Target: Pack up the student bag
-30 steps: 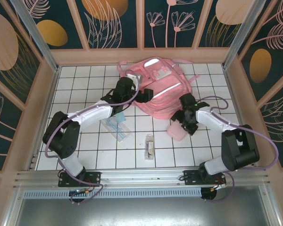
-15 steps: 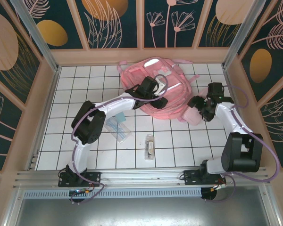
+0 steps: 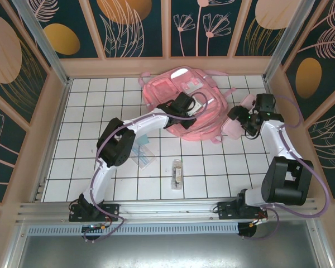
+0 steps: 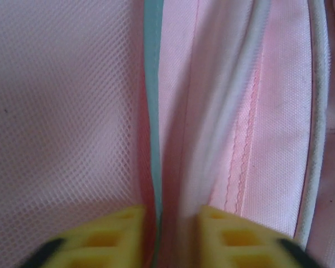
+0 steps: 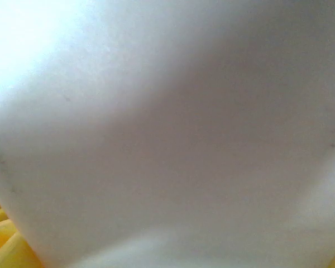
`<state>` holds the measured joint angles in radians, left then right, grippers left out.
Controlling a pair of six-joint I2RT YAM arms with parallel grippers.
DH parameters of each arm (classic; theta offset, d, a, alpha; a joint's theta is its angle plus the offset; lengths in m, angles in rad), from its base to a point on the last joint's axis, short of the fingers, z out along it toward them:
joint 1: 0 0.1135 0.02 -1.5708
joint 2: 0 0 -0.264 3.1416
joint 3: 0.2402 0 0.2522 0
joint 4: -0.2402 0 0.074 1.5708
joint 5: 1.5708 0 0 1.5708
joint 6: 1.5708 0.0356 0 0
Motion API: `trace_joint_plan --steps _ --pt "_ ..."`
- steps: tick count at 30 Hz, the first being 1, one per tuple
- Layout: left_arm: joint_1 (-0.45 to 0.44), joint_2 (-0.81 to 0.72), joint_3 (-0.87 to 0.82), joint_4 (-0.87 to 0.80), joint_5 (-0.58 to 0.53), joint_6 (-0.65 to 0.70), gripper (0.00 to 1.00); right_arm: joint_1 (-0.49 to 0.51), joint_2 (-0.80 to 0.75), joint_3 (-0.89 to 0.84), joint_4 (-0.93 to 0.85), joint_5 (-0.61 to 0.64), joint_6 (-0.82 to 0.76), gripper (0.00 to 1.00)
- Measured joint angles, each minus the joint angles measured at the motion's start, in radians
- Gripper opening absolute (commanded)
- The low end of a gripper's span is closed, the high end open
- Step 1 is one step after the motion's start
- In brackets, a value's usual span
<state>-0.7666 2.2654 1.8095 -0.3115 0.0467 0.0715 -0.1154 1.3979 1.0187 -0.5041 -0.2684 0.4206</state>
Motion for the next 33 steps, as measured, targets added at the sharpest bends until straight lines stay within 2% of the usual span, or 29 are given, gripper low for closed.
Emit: trace_joint_plan --steps 8,16,20,25,27,28,29,30,33 --pt "0.007 -0.070 -0.029 0.013 -0.008 -0.063 0.00 0.001 0.002 0.052 -0.011 -0.043 -0.040 0.75" --pt "0.116 -0.212 -0.029 0.034 0.158 -0.261 0.00 0.048 0.061 0.085 0.014 -0.128 -0.031 0.73" --pt "0.166 -0.235 -0.027 0.057 0.235 -0.342 0.00 0.111 0.143 0.100 0.080 -0.170 0.044 0.73" --pt "0.172 -0.235 -0.026 0.073 0.299 -0.417 0.00 0.196 0.284 0.148 0.205 -0.209 0.210 0.71" --pt "0.172 -0.235 -0.026 0.082 0.322 -0.443 0.00 0.225 0.354 0.193 0.249 -0.232 0.277 0.74" --pt "0.172 -0.235 -0.026 0.086 0.330 -0.454 0.00 0.239 0.385 0.218 0.264 -0.240 0.301 0.79" --pt "0.172 -0.235 -0.026 0.092 0.339 -0.466 0.00 0.257 0.423 0.253 0.281 -0.250 0.325 0.93" --pt "0.172 -0.235 -0.026 0.097 0.344 -0.476 0.00 0.274 0.457 0.289 0.293 -0.256 0.346 0.99" --pt "0.172 -0.235 -0.026 0.119 0.354 -0.508 0.00 0.307 0.503 0.341 0.322 -0.260 0.393 0.99"
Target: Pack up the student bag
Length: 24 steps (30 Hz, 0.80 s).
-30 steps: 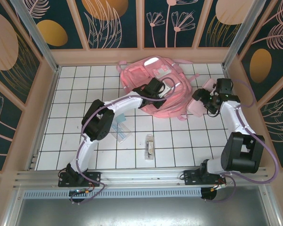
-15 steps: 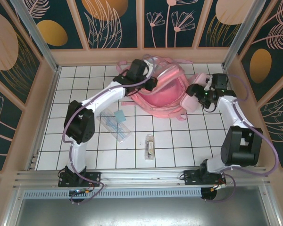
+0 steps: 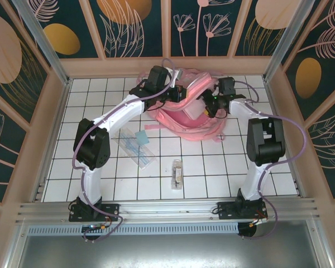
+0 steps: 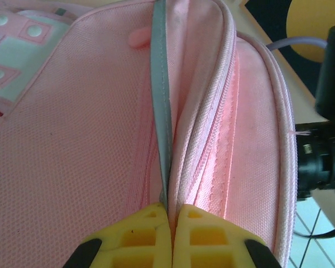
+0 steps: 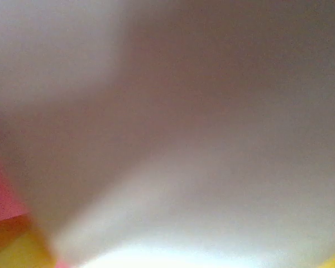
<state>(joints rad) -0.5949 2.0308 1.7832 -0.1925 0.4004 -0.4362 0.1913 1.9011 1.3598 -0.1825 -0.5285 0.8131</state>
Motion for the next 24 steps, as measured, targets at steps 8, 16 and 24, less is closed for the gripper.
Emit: trace_joint_plan --steps 8,16,24 --pt "0.000 0.000 -0.007 0.038 0.003 -0.044 0.00 -0.014 -0.065 -0.031 0.013 0.040 0.011 0.96" --pt "0.000 0.000 -0.007 0.039 0.006 -0.056 0.00 -0.011 -0.197 -0.195 0.132 0.054 0.012 0.51" --pt "0.000 0.000 -0.007 0.040 0.028 -0.064 0.00 0.064 0.035 -0.150 0.294 0.045 0.039 0.49"
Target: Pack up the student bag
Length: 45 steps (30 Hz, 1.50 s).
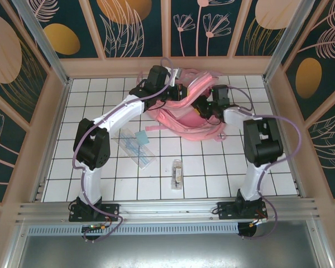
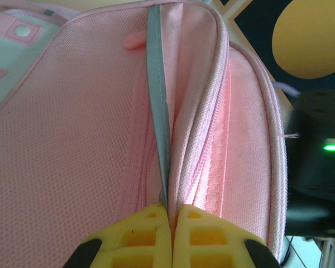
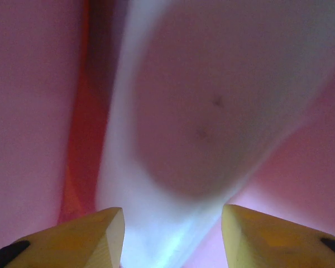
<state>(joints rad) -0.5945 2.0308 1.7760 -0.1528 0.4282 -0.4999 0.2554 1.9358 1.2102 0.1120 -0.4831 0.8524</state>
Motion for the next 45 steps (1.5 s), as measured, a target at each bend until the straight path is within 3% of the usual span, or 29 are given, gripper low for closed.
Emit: trace_joint_plan --steps 7,10,12,16,22,27,34,39,45 --pt "0.015 0.000 0.000 0.001 0.002 -0.005 0.00 0.031 0.201 0.167 0.217 -0.060 0.056 0.40" --pt "0.016 0.000 -0.007 0.007 0.000 -0.012 0.00 0.042 0.237 0.175 0.327 -0.087 0.084 0.42" --pt "0.014 0.000 -0.010 0.010 -0.007 -0.015 0.00 0.046 0.233 0.156 0.367 -0.095 0.089 0.48" --pt "0.008 0.000 -0.011 0.015 -0.037 -0.019 0.00 0.040 0.137 0.002 0.414 -0.100 0.070 0.70" --pt "0.008 0.000 -0.011 0.020 -0.070 -0.026 0.02 0.041 -0.209 -0.245 0.250 -0.074 -0.046 0.77" --pt "0.019 0.006 -0.004 0.045 -0.069 -0.053 0.41 0.092 -0.443 -0.326 0.063 0.005 -0.154 0.77" --pt "0.050 -0.011 -0.042 0.131 -0.074 -0.100 0.59 0.355 -0.553 -0.356 -0.114 0.130 -0.229 0.77" --pt "0.101 -0.138 -0.232 0.146 -0.142 -0.089 0.73 0.542 -0.466 -0.292 -0.191 0.185 -0.268 0.77" --pt "0.222 -0.405 -0.499 0.153 -0.297 -0.051 0.99 0.698 -0.196 -0.047 -0.293 0.259 -0.356 0.80"
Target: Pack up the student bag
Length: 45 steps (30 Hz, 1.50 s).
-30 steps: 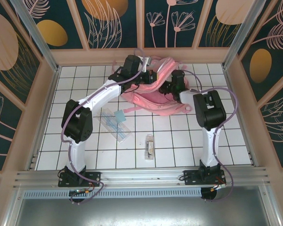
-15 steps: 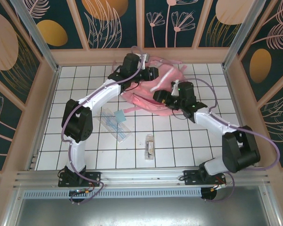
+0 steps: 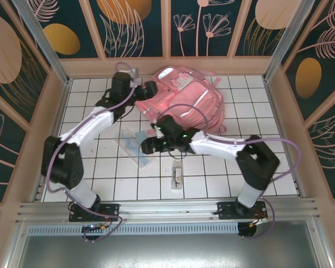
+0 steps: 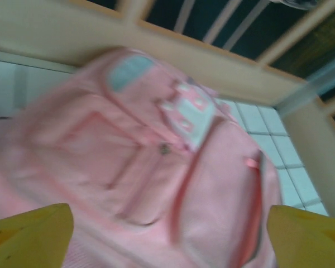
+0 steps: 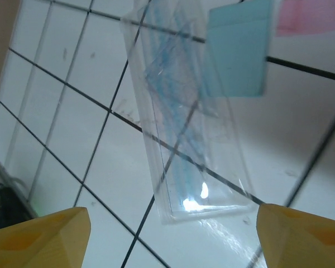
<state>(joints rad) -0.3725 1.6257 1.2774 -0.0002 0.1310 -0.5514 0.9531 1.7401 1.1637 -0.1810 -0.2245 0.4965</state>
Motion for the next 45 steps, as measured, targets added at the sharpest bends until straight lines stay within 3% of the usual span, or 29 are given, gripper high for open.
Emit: trace_joint_plan --steps 5,13,29,31,36,45 --pt "0.104 -0.183 -0.181 0.009 -0.085 0.013 0.99 0.080 0.217 0.242 -0.118 0.074 -0.071 0.85" --pt "0.239 -0.264 -0.371 -0.002 -0.126 0.012 0.99 0.098 0.412 0.475 -0.304 0.248 -0.151 0.99" --pt "0.248 -0.275 -0.383 0.005 -0.111 0.012 0.99 0.139 0.565 0.653 -0.440 0.393 -0.290 0.98" --pt "0.249 -0.278 -0.382 0.005 -0.110 0.012 0.99 0.148 0.569 0.663 -0.449 0.419 -0.301 0.96" --pt "0.249 -0.279 -0.383 0.005 -0.110 0.012 0.99 0.162 0.569 0.663 -0.443 0.441 -0.319 0.73" --pt "0.250 -0.280 -0.382 0.005 -0.111 0.012 0.99 0.146 0.555 0.624 -0.381 0.360 -0.317 0.43"
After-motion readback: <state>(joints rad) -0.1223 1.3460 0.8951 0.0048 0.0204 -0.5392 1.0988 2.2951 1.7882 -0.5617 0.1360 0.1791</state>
